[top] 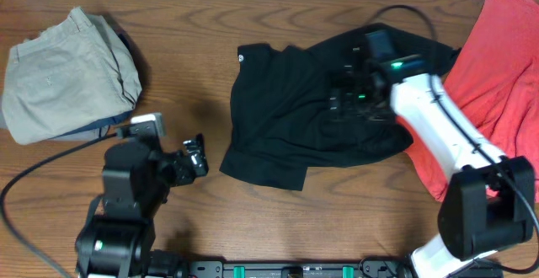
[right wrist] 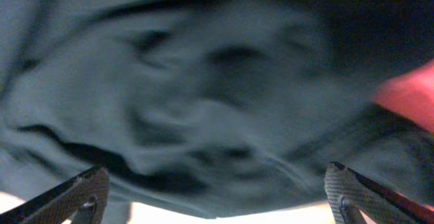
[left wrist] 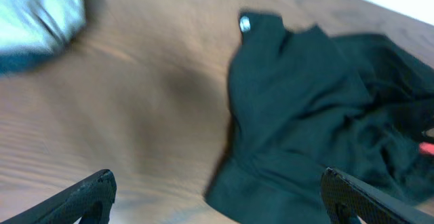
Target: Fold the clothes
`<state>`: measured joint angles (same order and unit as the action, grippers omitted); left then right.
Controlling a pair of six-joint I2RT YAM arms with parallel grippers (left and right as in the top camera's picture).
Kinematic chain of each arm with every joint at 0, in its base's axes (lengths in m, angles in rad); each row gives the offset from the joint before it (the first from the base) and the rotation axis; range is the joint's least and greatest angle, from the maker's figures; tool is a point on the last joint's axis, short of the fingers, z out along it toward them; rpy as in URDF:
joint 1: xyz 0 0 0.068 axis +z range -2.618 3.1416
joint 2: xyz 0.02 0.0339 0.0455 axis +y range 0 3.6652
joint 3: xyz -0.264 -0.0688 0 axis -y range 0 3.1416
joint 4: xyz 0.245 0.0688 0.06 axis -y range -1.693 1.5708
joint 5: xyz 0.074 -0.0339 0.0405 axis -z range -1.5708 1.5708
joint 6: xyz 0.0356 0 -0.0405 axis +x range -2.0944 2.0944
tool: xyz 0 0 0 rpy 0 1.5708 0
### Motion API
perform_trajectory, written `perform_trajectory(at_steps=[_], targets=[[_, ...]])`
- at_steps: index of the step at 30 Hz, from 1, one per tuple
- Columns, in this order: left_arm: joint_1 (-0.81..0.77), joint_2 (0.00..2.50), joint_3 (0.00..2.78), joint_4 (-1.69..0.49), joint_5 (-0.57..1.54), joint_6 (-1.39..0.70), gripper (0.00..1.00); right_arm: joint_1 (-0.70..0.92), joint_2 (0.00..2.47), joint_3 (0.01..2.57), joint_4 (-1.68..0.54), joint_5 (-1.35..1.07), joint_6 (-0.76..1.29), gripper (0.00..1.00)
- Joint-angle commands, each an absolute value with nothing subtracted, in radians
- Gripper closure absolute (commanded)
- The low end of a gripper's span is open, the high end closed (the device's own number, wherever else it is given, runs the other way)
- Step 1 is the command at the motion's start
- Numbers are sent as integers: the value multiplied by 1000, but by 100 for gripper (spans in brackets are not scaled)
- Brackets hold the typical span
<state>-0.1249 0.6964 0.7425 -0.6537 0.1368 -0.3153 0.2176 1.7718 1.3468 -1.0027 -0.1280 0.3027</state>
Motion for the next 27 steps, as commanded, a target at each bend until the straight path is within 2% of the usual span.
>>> perform_trajectory(at_steps=[1, 7, 10, 12, 18, 23, 25, 26, 27], targets=[[-121, 799, 734, -653, 250, -412, 3, 121, 1770, 1349, -1048, -101, 291, 1], [-121, 1045, 734, -650, 255, -513, 9, -22, 1770, 1336, -1092, -100, 292, 1], [-121, 1177, 734, -641, 290, -514, 13, -81, 1770, 1328, -1092, -101, 292, 9], [-121, 1258, 734, -621, 336, -514, 13, -110, 1770, 1326, -1093, -101, 292, 10], [-126, 1468, 734, -512, 470, -505, 13, -146, 1770, 1326, -1096, -101, 291, 9], [-164, 1576, 734, -414, 480, -491, 15, -146, 1770, 1326, -1097, -100, 291, 9], [-185, 1602, 734, -396, 480, -490, 30, -146, 1770, 1326, -1102, -90, 293, 9], [-195, 1608, 734, -393, 479, -479, 48, -146, 1770, 1326, -1106, -75, 301, 9], [-204, 1612, 734, -393, 479, -452, 77, -146, 1770, 1326, -1113, -51, 310, 9]])
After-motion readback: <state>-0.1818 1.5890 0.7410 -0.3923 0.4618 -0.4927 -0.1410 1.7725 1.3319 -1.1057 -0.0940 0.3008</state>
